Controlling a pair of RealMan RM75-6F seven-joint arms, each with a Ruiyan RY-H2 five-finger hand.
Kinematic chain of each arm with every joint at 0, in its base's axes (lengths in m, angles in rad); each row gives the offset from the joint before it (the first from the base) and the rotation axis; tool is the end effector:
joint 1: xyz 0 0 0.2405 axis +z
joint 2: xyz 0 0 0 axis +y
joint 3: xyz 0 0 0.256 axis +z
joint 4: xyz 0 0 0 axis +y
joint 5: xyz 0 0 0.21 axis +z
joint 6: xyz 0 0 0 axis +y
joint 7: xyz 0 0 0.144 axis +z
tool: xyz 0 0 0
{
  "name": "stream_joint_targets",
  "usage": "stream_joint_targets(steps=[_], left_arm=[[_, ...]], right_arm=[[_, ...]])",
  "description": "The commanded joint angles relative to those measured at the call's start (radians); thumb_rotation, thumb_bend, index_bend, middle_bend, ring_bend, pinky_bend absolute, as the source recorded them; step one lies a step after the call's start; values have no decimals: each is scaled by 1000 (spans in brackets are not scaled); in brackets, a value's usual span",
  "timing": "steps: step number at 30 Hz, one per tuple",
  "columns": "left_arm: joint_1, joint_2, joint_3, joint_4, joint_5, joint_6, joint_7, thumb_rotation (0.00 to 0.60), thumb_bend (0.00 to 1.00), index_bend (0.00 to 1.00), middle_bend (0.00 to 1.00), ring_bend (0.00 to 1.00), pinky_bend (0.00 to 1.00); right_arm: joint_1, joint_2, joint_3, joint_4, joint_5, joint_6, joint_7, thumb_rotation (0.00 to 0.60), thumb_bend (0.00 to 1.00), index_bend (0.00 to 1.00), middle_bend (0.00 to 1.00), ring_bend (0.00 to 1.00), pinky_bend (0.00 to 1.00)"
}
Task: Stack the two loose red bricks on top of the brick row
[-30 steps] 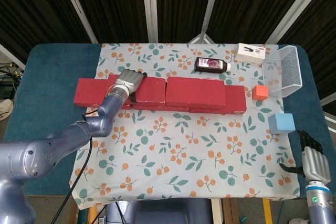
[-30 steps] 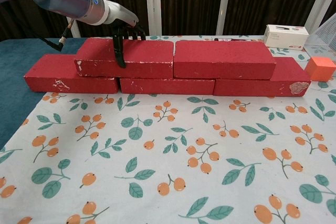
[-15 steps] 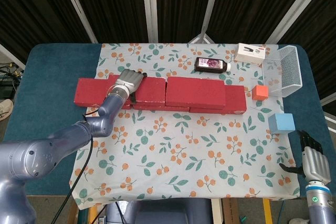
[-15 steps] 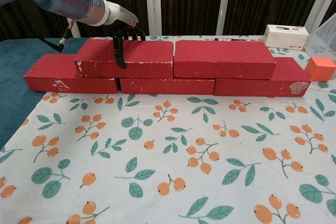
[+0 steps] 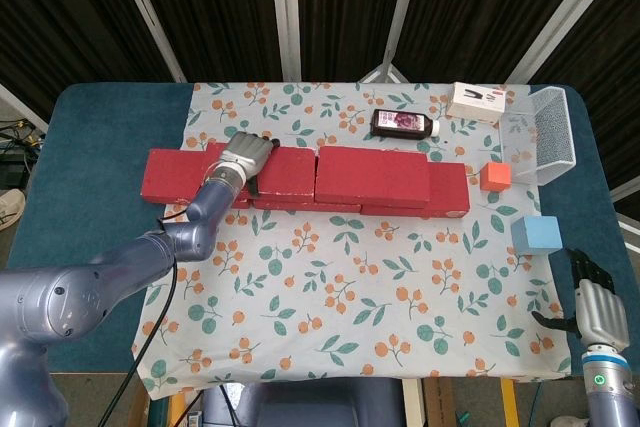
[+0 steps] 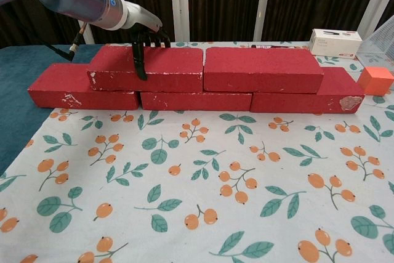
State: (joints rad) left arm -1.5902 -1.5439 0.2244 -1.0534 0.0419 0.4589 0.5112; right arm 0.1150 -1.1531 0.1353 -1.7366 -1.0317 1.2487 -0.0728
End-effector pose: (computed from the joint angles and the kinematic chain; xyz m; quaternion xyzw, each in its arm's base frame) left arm -0.0465 0.4869 -0.0037 -0.7917 -0.3704 -0.1580 0.4594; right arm -0.3384 -0.1918 0.1310 0.4683 -0.5670 0.3037 0.6058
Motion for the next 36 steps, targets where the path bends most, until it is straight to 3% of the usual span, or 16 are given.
stream_joint_targets(steps=[1,36], left_arm=[[-5,-1,4,0,-9,-1,7,600,10,132,163,157,225],[-11,-6,-10,-3,-58,18,71,600,0,70,88,108,206]], right_arm=[[0,0,0,0,1,0,-1,600,104,7,9,0,0],[3,0,2,-5,21,3,-22,600,103,7,9,0,0]])
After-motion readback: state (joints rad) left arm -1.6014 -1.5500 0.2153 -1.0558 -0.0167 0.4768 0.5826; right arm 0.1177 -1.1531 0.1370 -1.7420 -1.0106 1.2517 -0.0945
